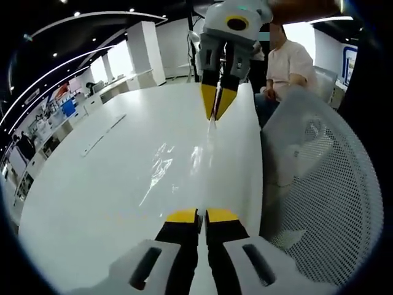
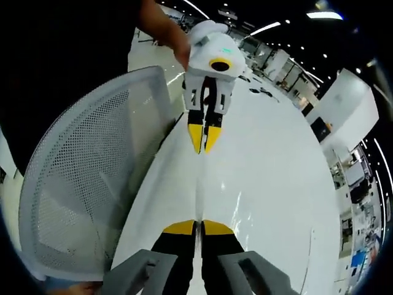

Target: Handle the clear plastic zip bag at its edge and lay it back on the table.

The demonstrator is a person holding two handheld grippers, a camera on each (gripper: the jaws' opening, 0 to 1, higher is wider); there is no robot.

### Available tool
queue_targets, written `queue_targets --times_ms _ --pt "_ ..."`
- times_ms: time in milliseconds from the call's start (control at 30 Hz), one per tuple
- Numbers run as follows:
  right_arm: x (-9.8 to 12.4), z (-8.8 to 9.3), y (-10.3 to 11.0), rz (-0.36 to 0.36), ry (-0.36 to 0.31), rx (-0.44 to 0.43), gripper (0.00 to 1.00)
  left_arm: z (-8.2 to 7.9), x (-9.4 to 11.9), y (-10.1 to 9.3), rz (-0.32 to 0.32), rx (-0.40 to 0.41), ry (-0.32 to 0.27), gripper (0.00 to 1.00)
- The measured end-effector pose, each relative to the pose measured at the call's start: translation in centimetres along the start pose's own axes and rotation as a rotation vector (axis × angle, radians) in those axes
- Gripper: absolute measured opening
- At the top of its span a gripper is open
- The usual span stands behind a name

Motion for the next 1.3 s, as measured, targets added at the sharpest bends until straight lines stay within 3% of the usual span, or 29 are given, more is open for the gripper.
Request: queue_targets --times_ms 367,767,1300 --pt "-0.3 -0.4 0.4 -0.030 -0.016 -0.146 0.07 -0.5 -0.2 -0.3 0.011 -0.009 -0.002 0.01" --pt "-1.8 -2.3 0.1 -0.021 -0.040 -0.144 0.08 -0.8 -0.5 -0.4 0.022 -0.024 -0.007 0.00" --pt "-4.7 -5.7 0.6 -0.056 -0.073 -0.085 0.00 -1.1 -0.8 -1.0 0.038 -0.050 -0.021 0.00"
Point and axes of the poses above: the point that each gripper's makers call its tool centre point, and the gripper's own axes: x roughly backward along the fingers, y roughly to its left, z roughly out of its underside, the point moved 4 cm from there along x, roughly backward along the fingers, and after that the axes turned 4 degrees about z, right-handed, at the moved point
